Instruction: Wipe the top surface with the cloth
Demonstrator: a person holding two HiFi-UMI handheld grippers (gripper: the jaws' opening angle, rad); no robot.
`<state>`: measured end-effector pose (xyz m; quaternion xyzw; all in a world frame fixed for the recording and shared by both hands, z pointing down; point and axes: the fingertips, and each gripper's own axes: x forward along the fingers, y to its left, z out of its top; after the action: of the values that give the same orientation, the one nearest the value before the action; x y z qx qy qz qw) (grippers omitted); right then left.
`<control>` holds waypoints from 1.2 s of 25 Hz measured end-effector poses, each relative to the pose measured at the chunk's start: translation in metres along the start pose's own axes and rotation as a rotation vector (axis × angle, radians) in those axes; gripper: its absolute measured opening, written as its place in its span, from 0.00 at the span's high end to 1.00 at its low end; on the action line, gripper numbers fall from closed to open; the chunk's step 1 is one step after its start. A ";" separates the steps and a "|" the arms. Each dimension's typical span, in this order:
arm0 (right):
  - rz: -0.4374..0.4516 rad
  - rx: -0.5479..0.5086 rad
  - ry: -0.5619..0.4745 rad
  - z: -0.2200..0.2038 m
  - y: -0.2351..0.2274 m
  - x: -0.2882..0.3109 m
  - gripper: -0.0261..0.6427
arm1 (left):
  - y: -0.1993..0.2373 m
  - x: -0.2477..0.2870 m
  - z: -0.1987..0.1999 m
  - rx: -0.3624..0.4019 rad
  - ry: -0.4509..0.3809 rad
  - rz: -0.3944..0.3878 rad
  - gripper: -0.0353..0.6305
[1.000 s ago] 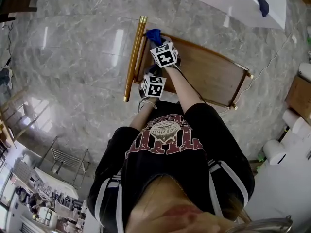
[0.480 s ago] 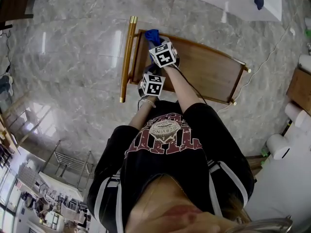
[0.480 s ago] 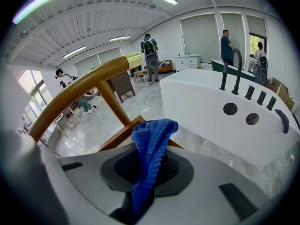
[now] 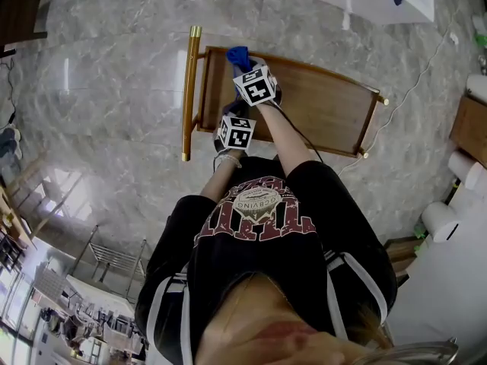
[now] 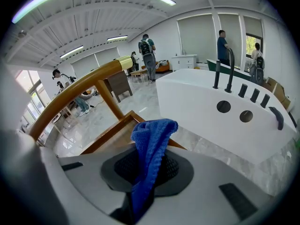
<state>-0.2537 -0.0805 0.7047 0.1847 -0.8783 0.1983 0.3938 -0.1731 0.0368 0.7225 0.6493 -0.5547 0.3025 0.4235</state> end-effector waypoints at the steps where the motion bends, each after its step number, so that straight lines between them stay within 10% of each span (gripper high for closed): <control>1: -0.004 0.001 0.000 -0.001 -0.002 -0.002 0.88 | -0.001 0.000 0.000 0.006 0.000 0.001 0.88; 30: -0.079 0.070 0.018 -0.047 -0.056 -0.049 0.88 | -0.006 0.002 -0.002 0.118 0.015 0.057 0.88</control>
<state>-0.1671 -0.0968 0.7068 0.2311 -0.8593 0.2150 0.4024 -0.1669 0.0375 0.7237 0.6550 -0.5508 0.3514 0.3797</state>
